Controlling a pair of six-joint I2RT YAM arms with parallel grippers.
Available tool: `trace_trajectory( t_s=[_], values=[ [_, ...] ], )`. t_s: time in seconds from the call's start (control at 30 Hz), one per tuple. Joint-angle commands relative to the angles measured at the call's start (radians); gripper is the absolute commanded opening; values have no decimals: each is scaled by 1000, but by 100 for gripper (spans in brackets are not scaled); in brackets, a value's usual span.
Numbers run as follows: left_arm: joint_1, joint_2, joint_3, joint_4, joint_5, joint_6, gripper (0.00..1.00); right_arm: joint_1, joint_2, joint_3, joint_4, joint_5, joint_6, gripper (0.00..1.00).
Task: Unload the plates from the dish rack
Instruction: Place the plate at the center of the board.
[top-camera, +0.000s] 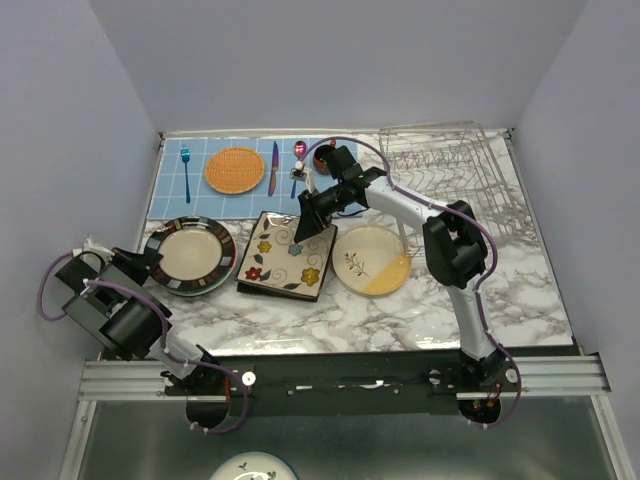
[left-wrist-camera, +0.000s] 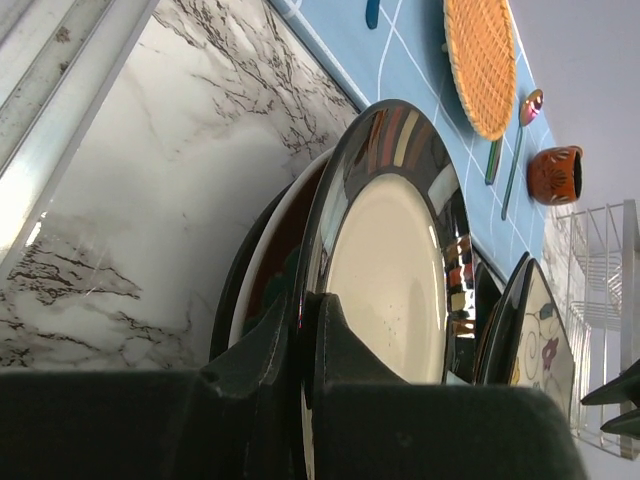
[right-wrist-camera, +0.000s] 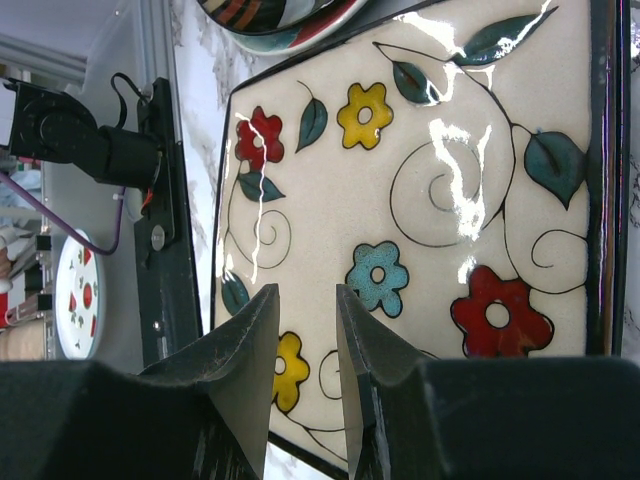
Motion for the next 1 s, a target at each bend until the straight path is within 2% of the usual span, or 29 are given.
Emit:
trace_trajectory(
  t_s=[0.0, 0.4, 0.5, 0.97],
  values=[
    [-27, 86, 15, -115, -152, 113, 0, 10, 25, 29, 8, -16, 3, 37],
    [-32, 123, 66, -184, -229, 126, 0, 10, 27, 29, 9, -16, 3, 37],
    [-32, 109, 62, -185, -252, 123, 8, 9, 24, 28, 9, -15, 0, 37],
    [-37, 180, 131, -276, -336, 118, 17, 10, 35, 29, 14, -13, 5, 37]
  ],
)
